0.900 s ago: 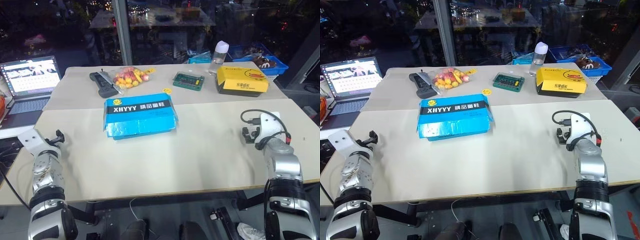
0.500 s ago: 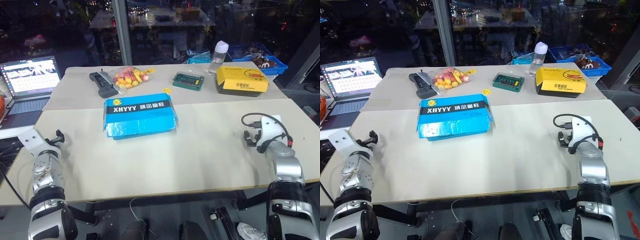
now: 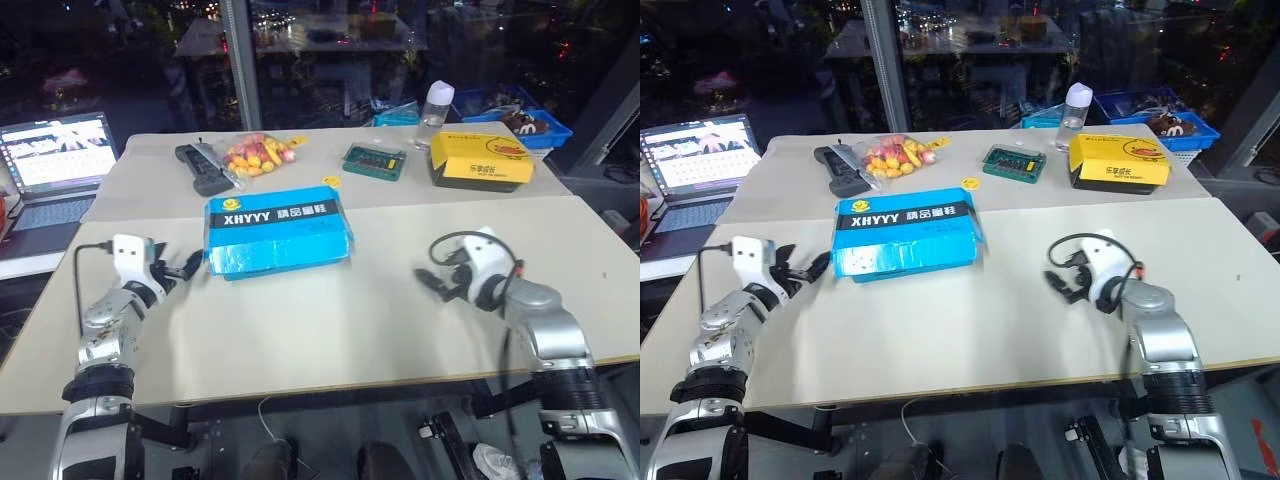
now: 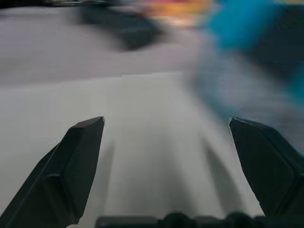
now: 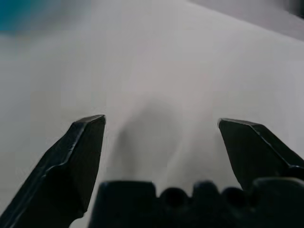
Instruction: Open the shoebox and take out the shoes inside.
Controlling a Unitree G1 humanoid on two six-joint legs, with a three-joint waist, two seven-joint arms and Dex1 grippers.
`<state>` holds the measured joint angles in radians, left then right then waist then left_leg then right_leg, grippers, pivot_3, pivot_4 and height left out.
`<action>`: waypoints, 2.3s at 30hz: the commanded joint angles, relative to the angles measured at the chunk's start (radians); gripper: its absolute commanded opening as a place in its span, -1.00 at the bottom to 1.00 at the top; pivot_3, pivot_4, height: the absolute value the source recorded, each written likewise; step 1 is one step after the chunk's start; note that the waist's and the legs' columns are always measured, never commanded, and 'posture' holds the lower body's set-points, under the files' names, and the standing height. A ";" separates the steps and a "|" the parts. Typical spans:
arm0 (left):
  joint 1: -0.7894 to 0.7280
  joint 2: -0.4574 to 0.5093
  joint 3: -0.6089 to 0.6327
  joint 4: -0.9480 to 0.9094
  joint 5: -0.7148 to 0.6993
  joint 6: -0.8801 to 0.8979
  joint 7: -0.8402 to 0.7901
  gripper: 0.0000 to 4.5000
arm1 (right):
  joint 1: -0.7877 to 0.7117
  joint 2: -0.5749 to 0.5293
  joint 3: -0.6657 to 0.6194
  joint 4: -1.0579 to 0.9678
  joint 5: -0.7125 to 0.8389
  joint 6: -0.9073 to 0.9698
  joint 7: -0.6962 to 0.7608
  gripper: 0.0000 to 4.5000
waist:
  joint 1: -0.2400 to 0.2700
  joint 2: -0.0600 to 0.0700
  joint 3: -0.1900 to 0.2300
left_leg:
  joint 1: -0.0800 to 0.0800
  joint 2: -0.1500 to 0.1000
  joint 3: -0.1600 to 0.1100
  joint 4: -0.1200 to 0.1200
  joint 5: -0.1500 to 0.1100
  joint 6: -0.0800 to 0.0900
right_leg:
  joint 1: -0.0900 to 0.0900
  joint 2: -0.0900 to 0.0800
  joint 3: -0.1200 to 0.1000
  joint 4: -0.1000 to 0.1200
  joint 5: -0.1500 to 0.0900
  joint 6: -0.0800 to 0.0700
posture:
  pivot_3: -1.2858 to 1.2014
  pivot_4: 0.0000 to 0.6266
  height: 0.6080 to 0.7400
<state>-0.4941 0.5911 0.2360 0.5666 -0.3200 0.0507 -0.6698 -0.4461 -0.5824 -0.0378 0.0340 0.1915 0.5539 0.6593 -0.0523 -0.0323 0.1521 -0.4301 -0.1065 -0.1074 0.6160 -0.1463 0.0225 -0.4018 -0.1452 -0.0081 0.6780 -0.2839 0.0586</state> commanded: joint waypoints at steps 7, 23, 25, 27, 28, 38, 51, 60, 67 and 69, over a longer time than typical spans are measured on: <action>-0.023 0.075 -0.028 -0.034 0.016 0.038 -0.124 0.76 | -0.038 -0.020 0.045 0.055 -0.035 -0.051 0.032 0.65 | 0.013 0.000 0.000 | 0.000 0.000 0.000 0.000 0.000 0.000 | 0.000 0.000 0.000 0.000 0.000 0.000 | 0.03 -0.52 0.74; -0.203 0.021 -0.145 0.279 0.216 -0.058 -0.019 -0.98 | -0.652 0.233 0.173 1.065 -0.307 -0.536 -0.229 -1.00 | 0.006 -0.001 0.001 | 0.001 -0.001 0.000 0.000 0.000 0.000 | -0.001 0.000 0.000 0.001 0.001 -0.001 | 0.03 -0.52 0.74; -0.231 -0.004 -0.164 0.315 0.232 -0.080 -0.032 -0.98 | -0.699 0.269 0.175 1.150 -0.325 -0.586 -0.241 -1.00 | 0.006 -0.001 0.001 | 0.000 -0.001 0.000 -0.001 0.000 0.000 | -0.001 0.000 0.001 0.001 0.001 -0.001 | 0.03 -0.52 0.74; -0.252 -0.029 -0.186 0.331 0.251 -0.100 -0.037 -0.98 | -0.727 0.301 0.171 1.192 -0.326 -0.620 -0.228 -1.00 | 0.006 -0.001 0.001 | 0.000 -0.001 0.000 -0.001 0.000 0.000 | -0.001 0.000 0.001 0.001 0.001 -0.001 | 0.03 -0.52 0.74; -0.260 -0.041 -0.200 0.337 0.261 -0.111 -0.040 -0.98 | -0.737 0.317 0.168 1.204 -0.325 -0.634 -0.214 -1.00 | 0.006 -0.002 0.001 | 0.000 -0.001 0.000 -0.001 0.000 0.000 | -0.001 0.000 0.001 0.001 0.001 -0.001 | 0.03 -0.52 0.74; -0.269 -0.114 -0.241 0.257 0.271 -0.133 -0.118 -0.98 | -0.661 0.364 0.148 0.996 -0.270 -0.627 0.017 -1.00 | 0.003 -0.001 0.001 | -0.001 -0.002 -0.001 0.001 0.001 -0.001 | -0.003 0.000 0.001 0.003 0.002 -0.001 | 0.03 -0.52 0.74; 0.012 -0.032 -0.186 -0.201 0.201 0.052 -0.161 -0.98 | -0.054 0.121 0.194 -0.343 -0.140 0.136 0.171 -1.00 | -0.006 -0.001 0.002 | -0.011 0.000 -0.001 0.008 0.000 0.001 | -0.013 0.001 0.003 0.007 0.002 -0.001 | 0.03 -0.52 0.74; 0.191 0.003 -0.179 -0.417 0.154 0.178 -0.178 -0.98 | -0.039 0.091 0.150 -0.336 -0.164 0.197 0.050 -1.00 | 0.009 -0.001 0.002 | -0.009 0.002 -0.001 0.011 0.000 0.001 | -0.009 0.004 0.003 0.004 0.005 0.000 | 0.03 -0.52 0.74; 0.213 -0.003 -0.168 -0.426 0.151 0.205 -0.145 -0.98 | -0.073 0.102 0.170 -0.268 -0.151 0.161 0.020 -1.00 | 0.026 0.000 0.002 | -0.009 0.002 -0.001 0.011 0.000 0.001 | -0.007 0.003 0.002 0.002 0.005 -0.001 | 0.03 -0.52 0.74; 0.209 -0.003 -0.167 -0.428 0.145 0.206 -0.147 -0.98 | -0.076 0.100 0.175 -0.249 -0.158 0.145 0.014 -1.00 | 0.027 0.000 0.002 | -0.009 0.002 -0.001 0.011 0.000 0.001 | -0.007 0.004 0.002 0.002 0.005 -0.001 | 0.03 -0.52 0.74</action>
<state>-0.2735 0.5857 0.0602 0.1432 -0.1629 0.2515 -0.8234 -0.4979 -0.4829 0.1450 -0.2087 0.0246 0.7368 0.6833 -0.0256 -0.0328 0.1543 -0.4388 -0.1044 -0.1084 0.6268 -0.1467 0.0231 -0.4093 -0.1416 -0.0057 0.6802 -0.2785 0.0580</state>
